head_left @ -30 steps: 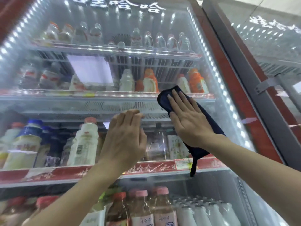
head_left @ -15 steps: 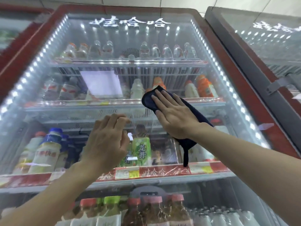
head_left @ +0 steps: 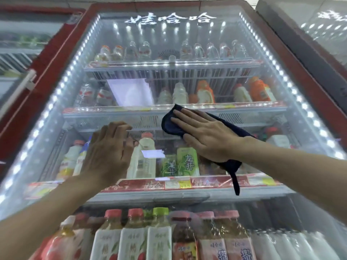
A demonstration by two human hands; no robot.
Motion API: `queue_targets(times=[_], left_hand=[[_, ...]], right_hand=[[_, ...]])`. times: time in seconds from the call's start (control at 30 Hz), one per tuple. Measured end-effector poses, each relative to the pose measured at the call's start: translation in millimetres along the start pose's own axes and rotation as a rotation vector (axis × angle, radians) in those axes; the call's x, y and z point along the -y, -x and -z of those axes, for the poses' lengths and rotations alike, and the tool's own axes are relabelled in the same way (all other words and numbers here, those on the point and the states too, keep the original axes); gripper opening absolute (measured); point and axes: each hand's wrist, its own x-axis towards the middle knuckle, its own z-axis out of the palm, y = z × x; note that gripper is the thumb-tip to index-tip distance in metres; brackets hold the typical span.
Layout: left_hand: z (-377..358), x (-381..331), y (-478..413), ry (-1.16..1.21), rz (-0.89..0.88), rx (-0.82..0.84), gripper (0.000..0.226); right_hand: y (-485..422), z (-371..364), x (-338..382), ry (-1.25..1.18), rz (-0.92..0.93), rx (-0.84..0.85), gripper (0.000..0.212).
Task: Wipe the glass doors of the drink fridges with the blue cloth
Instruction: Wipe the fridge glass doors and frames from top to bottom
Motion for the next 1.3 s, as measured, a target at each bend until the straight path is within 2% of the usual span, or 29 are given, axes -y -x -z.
queue_targets(times=[0.1, 0.23, 0.33, 0.43, 0.53, 0.6, 0.77, 0.87, 0.97, 1.03, 1.13, 1.2, 1.3], left_hand=[[-4.5, 2.2, -1.2, -0.038, 0.009, -0.001, 0.047], [-3.5, 3.7, 0.3, -0.024, -0.002, -0.025, 0.048], [1.4, 1.9, 1.4, 0.044, 0.002, 0.024, 0.055], [14.8, 17.1, 3.7, 0.113, 0.014, 0.04, 0.052], [28.8, 52.7, 7.5, 0.013, -0.003, 0.052, 0.051], [29.9, 67.2, 11.4, -0.024, -0.01, 0.088, 0.053], [21.1, 73.3, 15.9, -0.012, -0.017, 0.056, 0.055], [21.6, 74.9, 16.1, 0.003, -0.026, 0.038, 0.055], [24.0, 74.7, 19.0, 0.129, -0.001, 0.02, 0.053], [31.0, 83.7, 21.9, 0.227, 0.036, -0.011, 0.049], [45.5, 110.9, 30.8, 0.126, 0.008, -0.044, 0.044], [50.5, 128.1, 36.3, 0.049, -0.008, -0.018, 0.044], [45.9, 136.5, 41.2, 0.005, -0.015, 0.0, 0.046]], right_hand=[[-41.3, -2.1, 2.9, -0.011, -0.201, -0.045, 0.062], [-61.0, -4.4, 26.6, -0.06, -0.332, -0.064, 0.063], [-43.1, -11.9, 67.1, -0.091, -0.282, -0.057, 0.066], [-0.2, -20.5, 96.8, -0.072, -0.057, -0.025, 0.066], [11.8, -14.5, 87.7, -0.033, 0.144, 0.028, 0.061], [-9.6, -6.0, 76.9, -0.03, 0.103, 0.028, 0.059], [-89.6, -3.3, 67.8, -0.027, -0.268, -0.043, 0.06], [-106.7, -5.3, 84.2, -0.041, -0.355, -0.053, 0.062], [-89.6, -8.9, 125.3, -0.069, -0.263, -0.054, 0.064], [-63.1, -20.9, 160.2, -0.071, -0.064, -0.053, 0.065], [-45.8, -20.2, 161.5, -0.058, 0.158, 0.042, 0.061], [-67.5, -9.7, 143.3, -0.029, 0.12, 0.04, 0.058], [-118.6, -2.9, 125.2, -0.013, -0.143, -0.029, 0.059]])
